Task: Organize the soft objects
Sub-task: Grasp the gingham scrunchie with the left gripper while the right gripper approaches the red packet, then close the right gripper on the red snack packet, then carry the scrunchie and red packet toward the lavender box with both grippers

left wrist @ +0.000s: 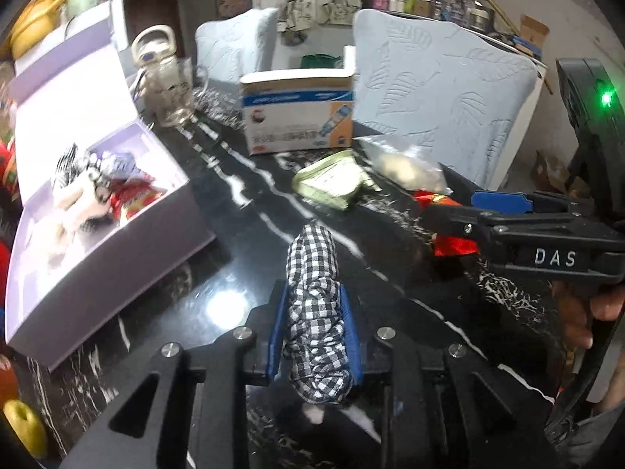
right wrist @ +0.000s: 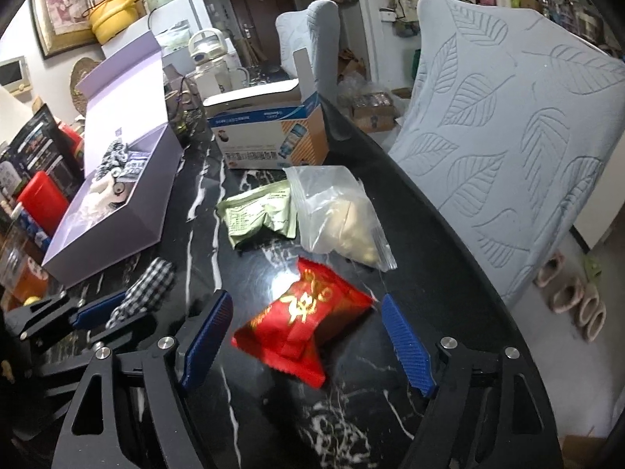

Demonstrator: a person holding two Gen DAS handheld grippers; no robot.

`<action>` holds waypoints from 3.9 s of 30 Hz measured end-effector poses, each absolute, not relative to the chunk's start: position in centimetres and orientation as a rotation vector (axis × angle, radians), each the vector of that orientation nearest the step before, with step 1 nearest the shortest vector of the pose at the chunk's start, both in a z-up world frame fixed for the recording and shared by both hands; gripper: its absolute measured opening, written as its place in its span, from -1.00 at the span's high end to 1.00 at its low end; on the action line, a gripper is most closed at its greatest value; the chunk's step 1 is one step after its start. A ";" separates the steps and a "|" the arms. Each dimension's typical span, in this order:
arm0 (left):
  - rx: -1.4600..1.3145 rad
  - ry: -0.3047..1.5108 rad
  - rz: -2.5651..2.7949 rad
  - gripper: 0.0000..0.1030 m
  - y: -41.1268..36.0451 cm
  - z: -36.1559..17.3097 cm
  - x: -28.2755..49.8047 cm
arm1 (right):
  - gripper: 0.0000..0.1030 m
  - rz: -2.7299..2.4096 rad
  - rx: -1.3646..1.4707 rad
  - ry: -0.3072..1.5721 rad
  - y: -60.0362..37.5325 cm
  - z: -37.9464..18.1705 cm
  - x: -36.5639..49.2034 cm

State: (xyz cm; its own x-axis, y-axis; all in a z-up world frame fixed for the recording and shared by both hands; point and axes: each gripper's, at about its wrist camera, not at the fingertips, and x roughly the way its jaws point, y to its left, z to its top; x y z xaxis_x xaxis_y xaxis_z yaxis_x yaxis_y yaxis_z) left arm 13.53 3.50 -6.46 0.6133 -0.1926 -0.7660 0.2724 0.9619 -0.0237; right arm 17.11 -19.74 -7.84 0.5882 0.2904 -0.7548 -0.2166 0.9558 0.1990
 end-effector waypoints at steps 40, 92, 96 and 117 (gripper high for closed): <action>-0.027 0.922 -0.261 0.49 7.4 -8.4 13.8 | 0.20 0.352 -0.128 0.906 -17.7 -9.3 14.8; 0.009 0.426 -0.171 0.49 12.6 10.4 9.7 | 0.32 0.782 -0.147 0.389 -9.8 8.7 12.1; 0.010 0.374 -0.151 0.49 13.3 11.7 10.2 | 0.32 0.798 -0.157 0.352 -8.8 9.9 12.9; 0.009 0.344 0.067 0.49 18.7 11.5 17.5 | 0.32 0.869 -0.085 0.354 -2.4 11.4 21.3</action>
State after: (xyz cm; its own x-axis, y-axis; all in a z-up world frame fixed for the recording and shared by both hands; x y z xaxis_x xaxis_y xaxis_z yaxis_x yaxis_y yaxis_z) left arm 17.54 18.68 11.53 0.9392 0.0667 -0.3367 -0.0636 0.9978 0.0203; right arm 21.32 -2.37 11.41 0.5916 0.7320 -0.3378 -0.7600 0.6462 0.0695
